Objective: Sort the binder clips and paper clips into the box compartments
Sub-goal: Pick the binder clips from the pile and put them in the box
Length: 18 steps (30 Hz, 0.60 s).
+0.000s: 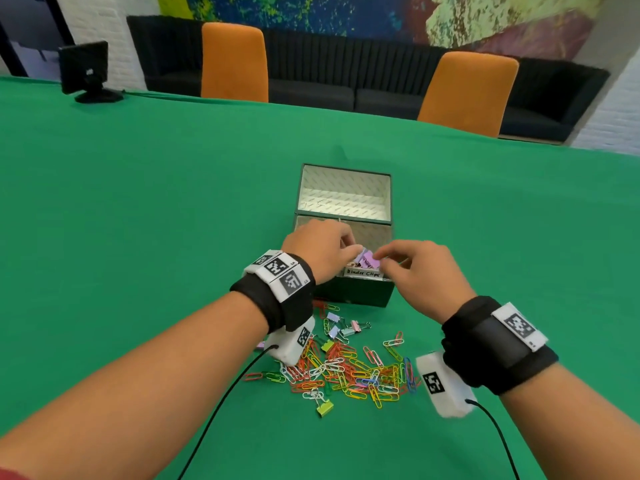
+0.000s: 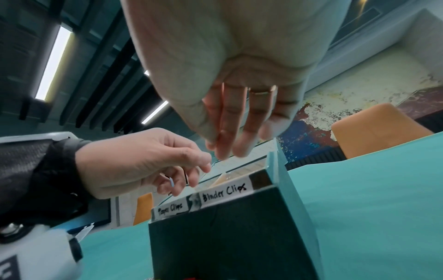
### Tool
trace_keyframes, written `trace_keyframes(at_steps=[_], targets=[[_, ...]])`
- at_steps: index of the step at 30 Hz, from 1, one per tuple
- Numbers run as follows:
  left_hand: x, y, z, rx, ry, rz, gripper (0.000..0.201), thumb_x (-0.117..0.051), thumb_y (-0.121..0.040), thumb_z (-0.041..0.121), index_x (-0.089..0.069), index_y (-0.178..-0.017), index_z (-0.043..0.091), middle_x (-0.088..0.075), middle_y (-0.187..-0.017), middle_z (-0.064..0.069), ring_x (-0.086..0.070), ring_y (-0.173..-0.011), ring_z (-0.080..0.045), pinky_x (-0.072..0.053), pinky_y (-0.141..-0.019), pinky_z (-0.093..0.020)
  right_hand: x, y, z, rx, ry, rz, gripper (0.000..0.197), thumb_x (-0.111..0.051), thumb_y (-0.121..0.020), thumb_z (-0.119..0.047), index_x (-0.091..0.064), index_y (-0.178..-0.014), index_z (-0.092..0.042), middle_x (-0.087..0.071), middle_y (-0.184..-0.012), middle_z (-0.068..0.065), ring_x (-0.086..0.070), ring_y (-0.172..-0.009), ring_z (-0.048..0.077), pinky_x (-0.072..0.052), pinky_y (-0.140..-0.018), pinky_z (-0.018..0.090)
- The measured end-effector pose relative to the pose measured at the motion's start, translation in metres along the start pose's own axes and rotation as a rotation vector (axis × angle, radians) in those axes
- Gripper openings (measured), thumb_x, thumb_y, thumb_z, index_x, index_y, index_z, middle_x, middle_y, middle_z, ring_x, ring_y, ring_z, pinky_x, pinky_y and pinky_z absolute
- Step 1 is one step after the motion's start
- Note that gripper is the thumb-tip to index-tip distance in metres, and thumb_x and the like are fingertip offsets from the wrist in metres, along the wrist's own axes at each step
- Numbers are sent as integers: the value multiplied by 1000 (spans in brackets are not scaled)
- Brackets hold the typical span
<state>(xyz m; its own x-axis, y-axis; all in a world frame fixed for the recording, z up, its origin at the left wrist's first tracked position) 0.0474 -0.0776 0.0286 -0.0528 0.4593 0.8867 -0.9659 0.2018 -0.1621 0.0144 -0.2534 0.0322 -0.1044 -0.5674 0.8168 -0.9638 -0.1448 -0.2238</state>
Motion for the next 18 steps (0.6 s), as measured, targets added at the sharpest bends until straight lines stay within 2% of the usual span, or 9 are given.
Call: trace_keyframes(at_steps=[2,5,8,10,13,15,18], targets=[[2,12,-6,-3,-20,-16,18,-55,-88,45,-62,-79,32,-64,-81,11,-61,-79,-13,-53,-74,-33,-7,6,-4,33,29,-138,16,-60,-89,-26,-74,-93,-33,-63,-72,-18,-61,-72,7,-45,-70,22],[4,29,-22,44,-60,-116,17,-55,-88,42,-62,-77,31,-65,-82,9,-61,-78,-16,-52,-71,-32,-22,11,-10,83,112,-369,19,-60,-90,-30,-73,-104,-31,-72,-92,-13,-61,-79,4,-45,-75,20],[5,43,-41,101,-127,-216,16,-56,-88,40,-64,-79,29,-66,-82,8,-61,-77,-15,-47,-66,-28,-39,13,-13,107,226,-551,28,-63,-88,-39,-68,-115,-31,-70,-112,-12,-63,-95,8,-50,-86,25],[7,50,-52,135,-163,-252,16,-57,-88,41,-63,-79,29,-65,-82,9,-61,-77,-14,-44,-65,-27,-49,13,-15,130,292,-584,36,-64,-86,-44,-65,-120,-31,-67,-120,-10,-63,-102,12,-51,-90,30],[9,59,-65,185,-199,-283,12,-59,-86,43,-62,-83,32,-64,-85,8,-60,-81,-15,-46,-69,-28,-62,9,-20,161,348,-523,36,-58,-90,-43,-62,-123,-30,-66,-123,-6,-63,-106,18,-52,-91,35],[10,62,-71,204,-195,-294,11,-62,-85,43,-62,-92,35,-66,-94,8,-61,-86,-15,-50,-76,-30,-70,5,-22,160,401,-500,32,-56,-91,-41,-63,-121,-30,-68,-119,-2,-64,-103,22,-54,-86,37],[11,64,-73,190,-172,-315,26,-65,-85,40,-63,-110,33,-66,-107,9,-61,-95,-14,-50,-86,-33,-82,4,-25,134,471,-520,25,-56,-90,-35,-67,-112,-27,-70,-105,3,-66,-90,26,-56,-78,38]])
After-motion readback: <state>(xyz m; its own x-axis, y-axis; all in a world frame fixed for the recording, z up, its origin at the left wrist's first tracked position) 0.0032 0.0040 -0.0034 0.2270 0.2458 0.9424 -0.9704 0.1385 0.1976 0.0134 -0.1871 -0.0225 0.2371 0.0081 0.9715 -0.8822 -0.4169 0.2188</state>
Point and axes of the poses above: each hand's wrist, its own y-axis away from the middle knuckle, its own x-axis out of the back of the hand, z = x × y, the point moved 1 cm from there along -y, towards the middle knuckle
